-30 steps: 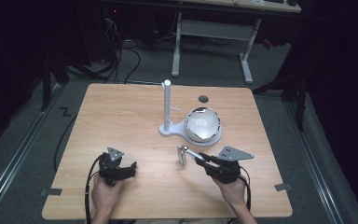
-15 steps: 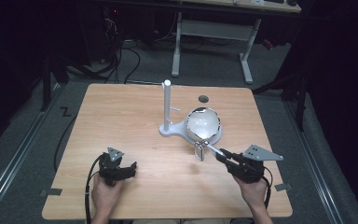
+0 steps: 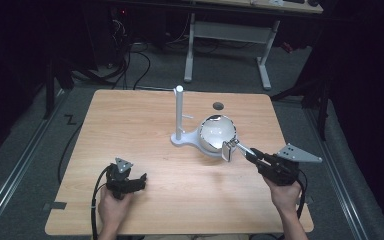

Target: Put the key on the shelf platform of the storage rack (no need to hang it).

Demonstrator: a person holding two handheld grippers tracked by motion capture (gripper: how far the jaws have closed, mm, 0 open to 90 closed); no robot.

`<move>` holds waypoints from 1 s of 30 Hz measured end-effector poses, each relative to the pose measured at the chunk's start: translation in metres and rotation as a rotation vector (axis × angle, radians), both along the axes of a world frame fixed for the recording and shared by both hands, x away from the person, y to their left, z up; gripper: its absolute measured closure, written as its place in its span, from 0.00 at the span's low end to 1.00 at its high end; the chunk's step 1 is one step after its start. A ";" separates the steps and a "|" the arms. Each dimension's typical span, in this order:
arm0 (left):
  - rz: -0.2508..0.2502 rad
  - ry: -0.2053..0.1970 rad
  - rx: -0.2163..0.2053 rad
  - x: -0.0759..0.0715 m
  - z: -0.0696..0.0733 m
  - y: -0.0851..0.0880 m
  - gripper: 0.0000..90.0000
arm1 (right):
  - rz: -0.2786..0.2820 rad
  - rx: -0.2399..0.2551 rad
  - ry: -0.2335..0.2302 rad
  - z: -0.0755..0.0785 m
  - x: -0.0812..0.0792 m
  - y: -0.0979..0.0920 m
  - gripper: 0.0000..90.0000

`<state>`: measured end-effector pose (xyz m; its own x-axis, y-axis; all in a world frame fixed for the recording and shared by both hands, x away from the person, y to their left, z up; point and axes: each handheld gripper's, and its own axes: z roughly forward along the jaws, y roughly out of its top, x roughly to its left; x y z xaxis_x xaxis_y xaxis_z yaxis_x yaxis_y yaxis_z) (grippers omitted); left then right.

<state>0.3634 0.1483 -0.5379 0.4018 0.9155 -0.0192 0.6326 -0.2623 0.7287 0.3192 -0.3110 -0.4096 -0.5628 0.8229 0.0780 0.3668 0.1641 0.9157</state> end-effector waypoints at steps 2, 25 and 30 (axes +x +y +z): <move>0.000 0.000 0.000 0.000 0.000 0.000 0.17 | -0.007 -0.001 -0.003 0.005 0.007 -0.001 0.83; 0.003 -0.001 0.000 0.000 0.000 0.000 0.17 | -0.020 -0.011 0.039 0.002 0.055 0.013 0.83; 0.003 -0.001 0.000 0.000 0.000 0.000 0.17 | -0.017 -0.029 0.065 -0.004 0.065 0.019 0.83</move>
